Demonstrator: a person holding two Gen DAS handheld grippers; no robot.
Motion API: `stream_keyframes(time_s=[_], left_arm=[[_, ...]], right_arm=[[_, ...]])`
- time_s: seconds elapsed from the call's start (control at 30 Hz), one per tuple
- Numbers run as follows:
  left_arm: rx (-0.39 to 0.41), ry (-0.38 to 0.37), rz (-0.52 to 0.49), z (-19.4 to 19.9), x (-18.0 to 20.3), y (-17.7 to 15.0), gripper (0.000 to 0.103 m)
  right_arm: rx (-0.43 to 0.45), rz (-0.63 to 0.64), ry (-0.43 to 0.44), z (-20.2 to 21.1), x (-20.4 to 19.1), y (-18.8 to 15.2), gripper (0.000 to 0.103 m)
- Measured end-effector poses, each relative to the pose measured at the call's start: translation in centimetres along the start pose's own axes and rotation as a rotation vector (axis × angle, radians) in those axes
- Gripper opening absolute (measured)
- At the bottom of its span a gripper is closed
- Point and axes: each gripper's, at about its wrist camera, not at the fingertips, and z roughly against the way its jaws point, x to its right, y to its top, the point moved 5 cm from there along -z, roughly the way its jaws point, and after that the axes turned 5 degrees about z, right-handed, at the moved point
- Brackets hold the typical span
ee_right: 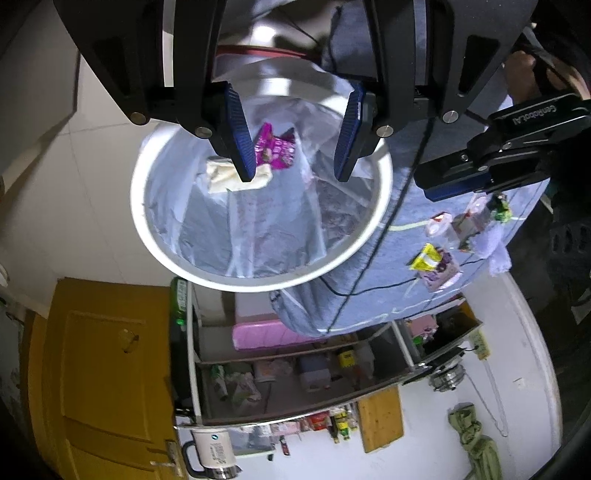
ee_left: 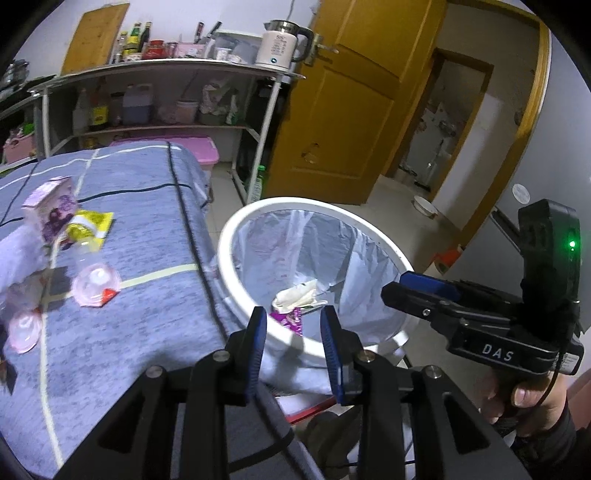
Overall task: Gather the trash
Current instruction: 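Grasp the green chip bag with the left gripper while the right grasps a clear cup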
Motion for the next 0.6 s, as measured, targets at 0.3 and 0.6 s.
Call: stream_keyframes(time_s=[0.3, 0.6], left_arm=[[0.051, 0.104, 0.067, 3.4, -4.3, -1.2, 0.031], [0.099, 0.237, 0.166, 6.8, -10.2, -2.5, 0.032]], right_arm=[[0.001, 0.064, 0.092, -0.8, -4.8, 0.2, 0.045], [-0.033, 0.134, 0.181, -3.1, -10.3, 0.4, 0.045]])
